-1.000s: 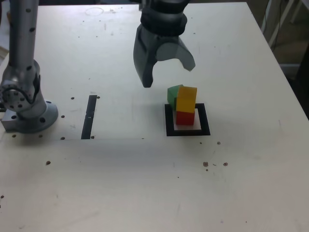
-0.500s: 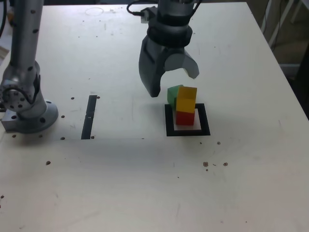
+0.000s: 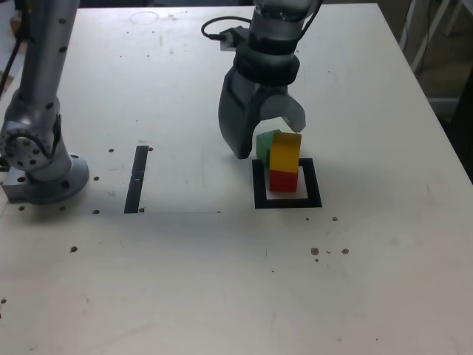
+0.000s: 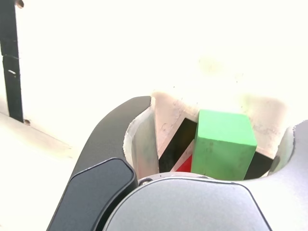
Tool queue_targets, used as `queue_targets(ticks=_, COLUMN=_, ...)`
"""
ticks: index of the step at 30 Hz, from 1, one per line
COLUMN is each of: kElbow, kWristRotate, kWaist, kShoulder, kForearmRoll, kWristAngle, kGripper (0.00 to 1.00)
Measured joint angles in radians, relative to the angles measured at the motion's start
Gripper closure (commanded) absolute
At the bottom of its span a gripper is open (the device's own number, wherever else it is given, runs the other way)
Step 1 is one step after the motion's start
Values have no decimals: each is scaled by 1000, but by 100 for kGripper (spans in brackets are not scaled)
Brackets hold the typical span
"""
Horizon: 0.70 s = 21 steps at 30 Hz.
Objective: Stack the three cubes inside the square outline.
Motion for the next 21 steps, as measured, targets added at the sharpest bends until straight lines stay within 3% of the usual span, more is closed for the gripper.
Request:
queue_targets(ticks=5, kElbow=0, kWristRotate=0, kWaist=0, kShoulder=8, kForearmRoll=-7, kWristAngle=-11, kGripper=16)
queue_targets(ticks=14, kElbow=0, kWristRotate=0, kWaist=0, kShoulder=28, kForearmRoll=-19, kWristAngle=-18, kGripper=38)
queue_targets(ticks=21, kElbow=-1, kWristRotate=-3, kWaist=0, kShoulder=38, kForearmRoll=-37, kWristAngle=-22, kGripper=40)
